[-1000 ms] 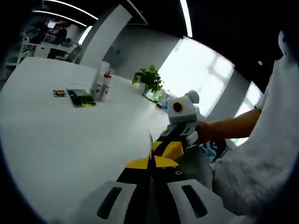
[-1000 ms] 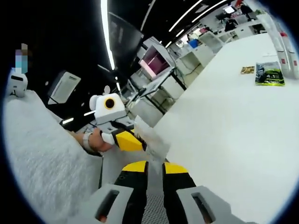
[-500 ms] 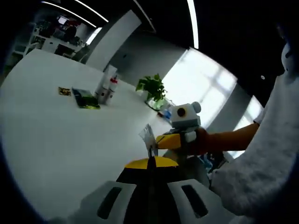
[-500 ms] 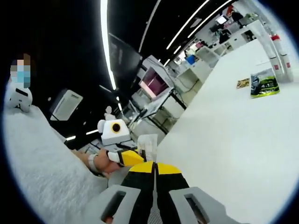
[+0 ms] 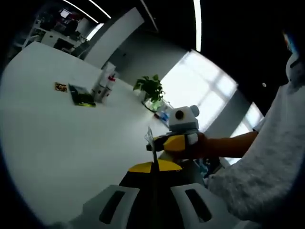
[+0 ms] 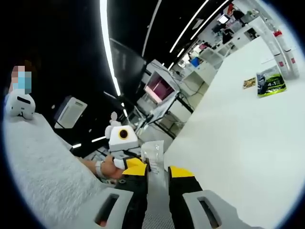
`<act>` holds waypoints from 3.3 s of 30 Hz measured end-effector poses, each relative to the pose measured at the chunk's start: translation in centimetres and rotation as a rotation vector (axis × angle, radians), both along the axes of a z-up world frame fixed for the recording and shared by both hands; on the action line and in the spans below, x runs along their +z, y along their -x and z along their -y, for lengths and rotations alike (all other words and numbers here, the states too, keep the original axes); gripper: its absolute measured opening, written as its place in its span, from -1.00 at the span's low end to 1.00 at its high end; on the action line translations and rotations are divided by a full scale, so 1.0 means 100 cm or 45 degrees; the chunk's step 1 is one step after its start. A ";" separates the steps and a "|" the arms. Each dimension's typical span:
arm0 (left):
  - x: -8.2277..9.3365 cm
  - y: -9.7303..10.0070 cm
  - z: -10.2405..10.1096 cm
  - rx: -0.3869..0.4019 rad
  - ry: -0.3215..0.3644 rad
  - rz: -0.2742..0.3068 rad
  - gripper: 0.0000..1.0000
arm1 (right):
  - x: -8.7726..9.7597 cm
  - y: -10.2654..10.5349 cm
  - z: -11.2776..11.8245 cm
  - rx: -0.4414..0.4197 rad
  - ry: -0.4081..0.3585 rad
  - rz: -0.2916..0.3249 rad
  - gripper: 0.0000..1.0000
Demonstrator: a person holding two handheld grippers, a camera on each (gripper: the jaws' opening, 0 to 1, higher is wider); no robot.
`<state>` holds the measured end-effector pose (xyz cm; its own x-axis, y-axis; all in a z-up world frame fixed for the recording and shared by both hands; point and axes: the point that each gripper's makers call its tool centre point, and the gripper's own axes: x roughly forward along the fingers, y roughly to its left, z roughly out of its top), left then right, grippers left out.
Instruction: Arrange the skincare products in the storage area until every visible bottle or jar stands upright without overlapping.
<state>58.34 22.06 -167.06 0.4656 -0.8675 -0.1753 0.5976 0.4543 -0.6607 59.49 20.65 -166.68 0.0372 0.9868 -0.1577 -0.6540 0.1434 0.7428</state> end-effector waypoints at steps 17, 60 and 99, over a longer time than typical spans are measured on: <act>0.008 -0.002 -0.003 0.022 0.050 0.011 -0.95 | 0.008 0.012 -0.008 0.059 -0.029 0.027 -1.00; 0.011 -0.003 -0.013 0.037 0.149 -0.047 -1.00 | 0.006 0.005 -0.011 -0.019 0.003 0.051 -1.00; 0.001 -0.076 -0.066 0.350 0.174 -0.272 -1.00 | -0.064 -0.016 0.000 -0.111 0.754 0.846 -0.34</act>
